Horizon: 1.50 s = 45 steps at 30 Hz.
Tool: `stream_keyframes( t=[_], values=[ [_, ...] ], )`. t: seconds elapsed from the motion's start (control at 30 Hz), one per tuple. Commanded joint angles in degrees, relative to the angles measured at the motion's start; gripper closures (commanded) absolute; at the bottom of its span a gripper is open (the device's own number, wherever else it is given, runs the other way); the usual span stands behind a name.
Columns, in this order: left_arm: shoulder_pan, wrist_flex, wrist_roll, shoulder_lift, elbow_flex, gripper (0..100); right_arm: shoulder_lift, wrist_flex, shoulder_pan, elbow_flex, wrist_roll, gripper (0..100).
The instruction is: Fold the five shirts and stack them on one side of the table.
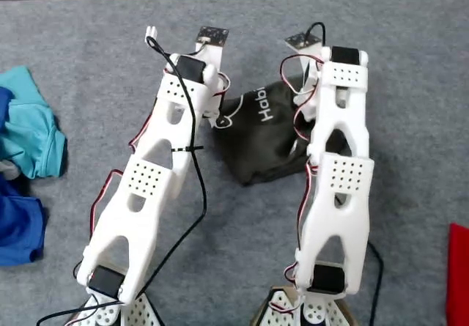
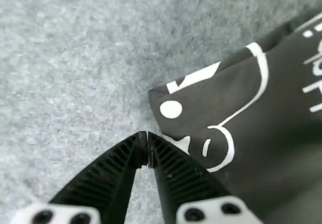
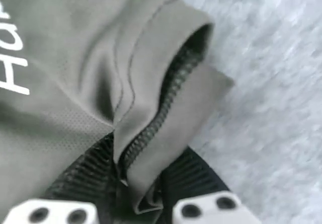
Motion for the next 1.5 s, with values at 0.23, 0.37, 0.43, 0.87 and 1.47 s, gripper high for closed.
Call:
stream_keyframes(
  t=[0.23,0.37,0.43,0.87,1.47],
  values=[
    [-0.18,0.62,-0.26,-0.75,-2.90,98,5.41,3.25,-2.86,-19.82,6.33,98.1],
    [-1.49,0.62,-0.44,-0.75,-2.99,97,4.79,5.89,-4.35,-22.29,8.18,86.4],
    [-2.11,0.62,-0.26,-0.75,-2.90,97,4.53,6.95,-4.18,-24.48,7.03,85.3],
    [-4.48,0.70,-0.35,-0.84,-2.90,97,4.35,7.91,-4.09,-28.79,-0.53,82.5],
    [-4.40,0.70,-0.26,-0.84,-3.08,97,-14.46,8.18,2.07,-10.24,-28.75,62.4]
  ],
)
